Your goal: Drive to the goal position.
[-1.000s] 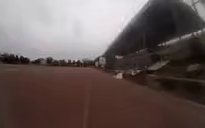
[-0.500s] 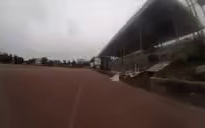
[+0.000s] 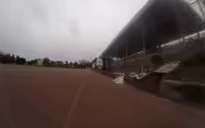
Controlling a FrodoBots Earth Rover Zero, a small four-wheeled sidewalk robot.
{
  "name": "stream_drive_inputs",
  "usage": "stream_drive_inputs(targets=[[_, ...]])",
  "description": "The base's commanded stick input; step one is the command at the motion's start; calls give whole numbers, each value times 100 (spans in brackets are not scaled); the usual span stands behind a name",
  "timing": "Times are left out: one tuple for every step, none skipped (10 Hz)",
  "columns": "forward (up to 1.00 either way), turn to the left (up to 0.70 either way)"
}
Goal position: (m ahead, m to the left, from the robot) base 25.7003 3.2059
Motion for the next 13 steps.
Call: stream_drive_inputs(targets=[[100, 0], [100, 0], [100, 0], [100, 0], [100, 0], [100, 0], [100, 0], [100, 0], [100, 0], [100, 0], [100, 0], [100, 0], [100, 0]])
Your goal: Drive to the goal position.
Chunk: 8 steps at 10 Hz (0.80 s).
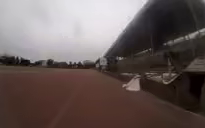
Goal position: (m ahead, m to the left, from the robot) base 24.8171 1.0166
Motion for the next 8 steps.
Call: stream_drive_inputs(targets=[[100, 0], [100, 0], [100, 0], [100, 0], [100, 0], [100, 0], [100, 0], [100, 0]])
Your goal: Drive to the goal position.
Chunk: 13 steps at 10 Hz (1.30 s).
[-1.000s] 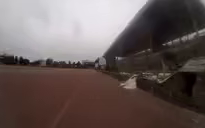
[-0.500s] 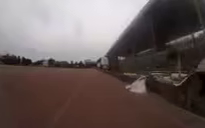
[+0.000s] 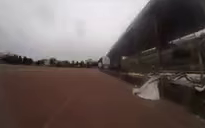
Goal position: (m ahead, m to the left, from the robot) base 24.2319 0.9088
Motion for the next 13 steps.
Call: stream_drive_inputs(targets=[[100, 0], [100, 0], [100, 0], [100, 0], [100, 0], [100, 0], [100, 0], [100, 0], [100, 0], [100, 0], [100, 0], [100, 0], [100, 0]])
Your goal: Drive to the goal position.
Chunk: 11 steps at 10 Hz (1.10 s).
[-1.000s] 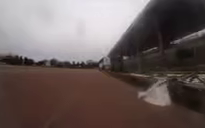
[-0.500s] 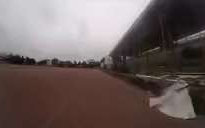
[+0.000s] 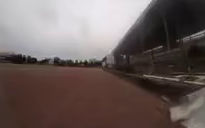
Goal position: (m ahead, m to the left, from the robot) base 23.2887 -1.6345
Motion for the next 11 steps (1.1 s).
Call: stream_drive_inputs(targets=[[100, 0], [100, 0], [100, 0], [100, 0], [100, 0], [100, 0], [100, 6], [100, 25], [100, 40], [100, 40], [100, 0]])
